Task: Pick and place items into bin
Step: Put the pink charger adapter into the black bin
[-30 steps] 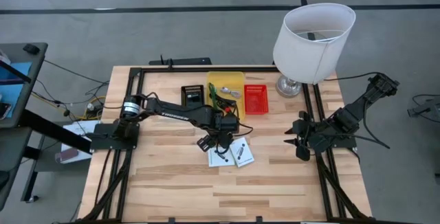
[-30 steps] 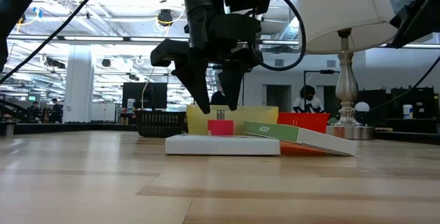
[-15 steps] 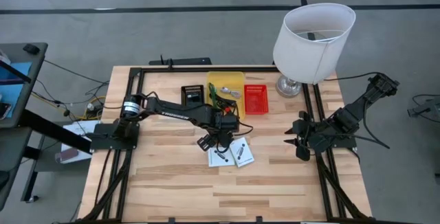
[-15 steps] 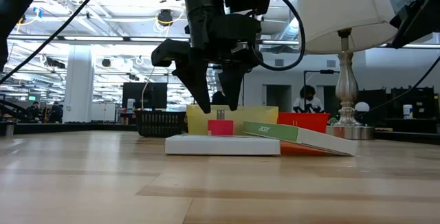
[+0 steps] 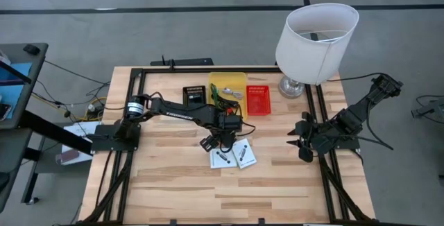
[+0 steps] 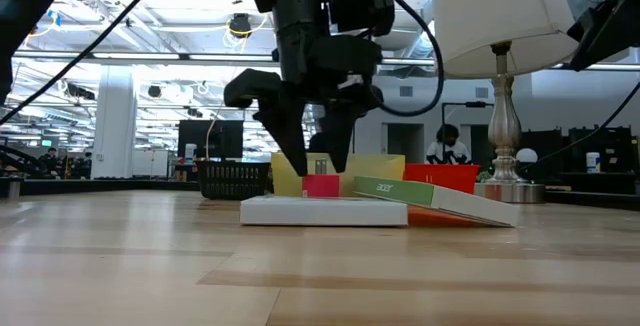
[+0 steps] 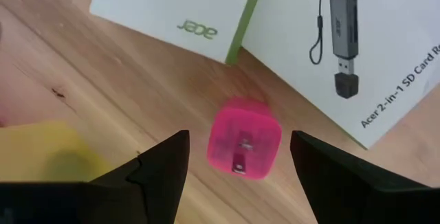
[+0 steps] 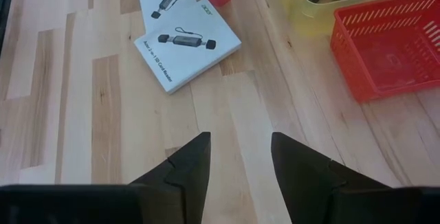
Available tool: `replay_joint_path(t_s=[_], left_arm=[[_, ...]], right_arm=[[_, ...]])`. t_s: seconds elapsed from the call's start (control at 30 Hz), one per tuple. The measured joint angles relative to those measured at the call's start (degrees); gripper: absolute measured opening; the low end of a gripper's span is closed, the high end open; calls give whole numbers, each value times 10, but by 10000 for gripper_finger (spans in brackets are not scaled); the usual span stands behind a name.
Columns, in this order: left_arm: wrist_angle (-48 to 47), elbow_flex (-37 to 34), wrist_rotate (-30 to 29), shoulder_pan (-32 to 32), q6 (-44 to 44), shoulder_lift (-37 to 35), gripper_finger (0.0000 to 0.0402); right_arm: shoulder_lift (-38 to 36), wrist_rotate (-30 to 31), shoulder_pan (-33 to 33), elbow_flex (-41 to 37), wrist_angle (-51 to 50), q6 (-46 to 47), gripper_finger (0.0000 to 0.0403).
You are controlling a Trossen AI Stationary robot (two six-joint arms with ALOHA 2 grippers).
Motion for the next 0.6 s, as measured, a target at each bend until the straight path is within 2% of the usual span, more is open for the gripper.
replay_joint_path(t_s=[0.6], left_arm=[[0,0,14,5,-5,1,248]], right_arm=[[0,0,0,0,0,-3,150]])
